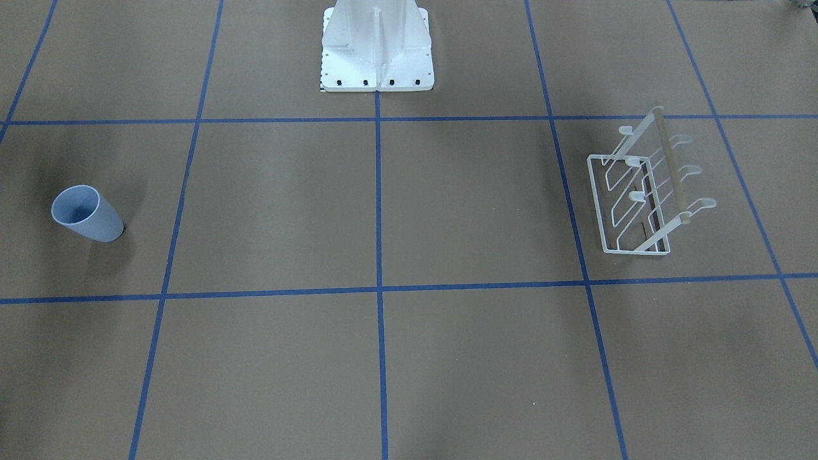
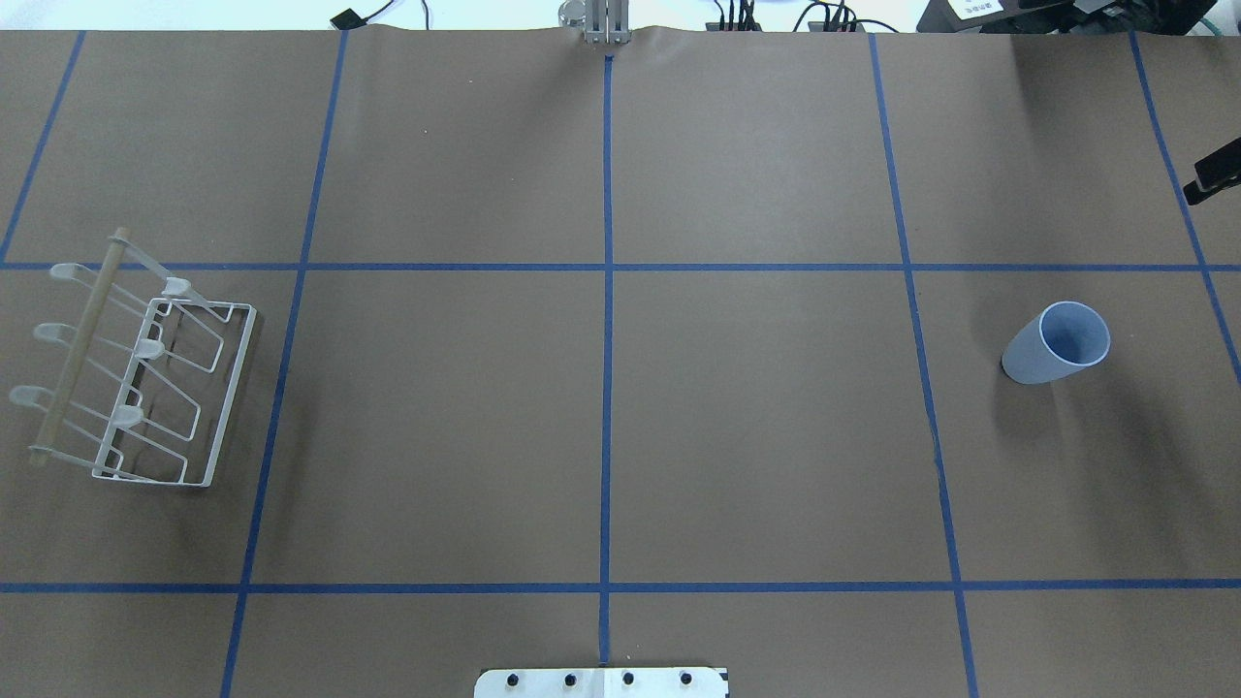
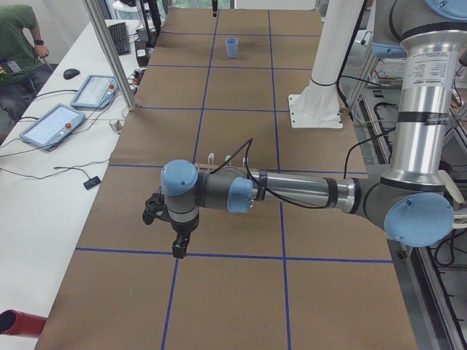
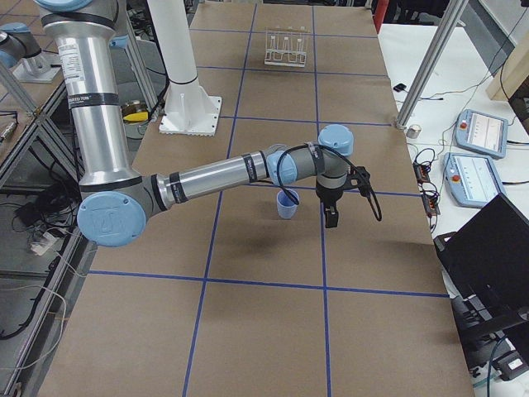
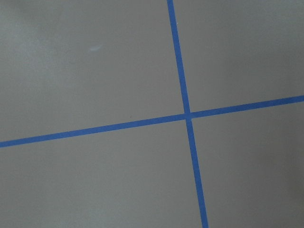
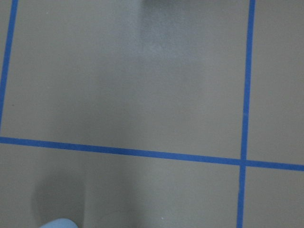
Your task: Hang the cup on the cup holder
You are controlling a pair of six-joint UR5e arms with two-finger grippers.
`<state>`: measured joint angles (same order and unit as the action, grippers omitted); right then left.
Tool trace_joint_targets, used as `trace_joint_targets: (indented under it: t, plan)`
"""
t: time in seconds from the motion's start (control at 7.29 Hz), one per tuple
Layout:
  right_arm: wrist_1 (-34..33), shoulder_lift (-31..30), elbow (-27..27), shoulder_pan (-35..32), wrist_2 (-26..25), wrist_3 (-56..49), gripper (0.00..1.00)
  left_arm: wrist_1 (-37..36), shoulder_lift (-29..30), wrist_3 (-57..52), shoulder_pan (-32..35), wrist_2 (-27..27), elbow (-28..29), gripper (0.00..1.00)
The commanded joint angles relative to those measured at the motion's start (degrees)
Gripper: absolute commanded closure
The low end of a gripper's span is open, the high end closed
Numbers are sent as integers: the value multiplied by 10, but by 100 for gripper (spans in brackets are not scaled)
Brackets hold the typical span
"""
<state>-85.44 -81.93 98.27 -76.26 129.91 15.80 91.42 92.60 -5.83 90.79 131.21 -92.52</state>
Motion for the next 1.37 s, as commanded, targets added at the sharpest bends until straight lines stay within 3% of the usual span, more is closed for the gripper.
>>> trace_joint_targets:
  t: [0.0, 0.14, 0.27, 1.24]
  plan:
    - [76, -23, 2, 37, 36, 10, 0, 0, 1, 0, 0, 2, -4, 2]
    - [87, -28, 2, 45, 78, 12, 0, 0, 2, -1, 0, 2, -4, 2]
    - [87, -38, -1, 65, 88, 10, 0, 0, 2, -1, 0, 2, -4, 2]
    - [85, -42, -48, 121, 90, 5, 0, 0, 1, 0, 0, 2, -8, 2]
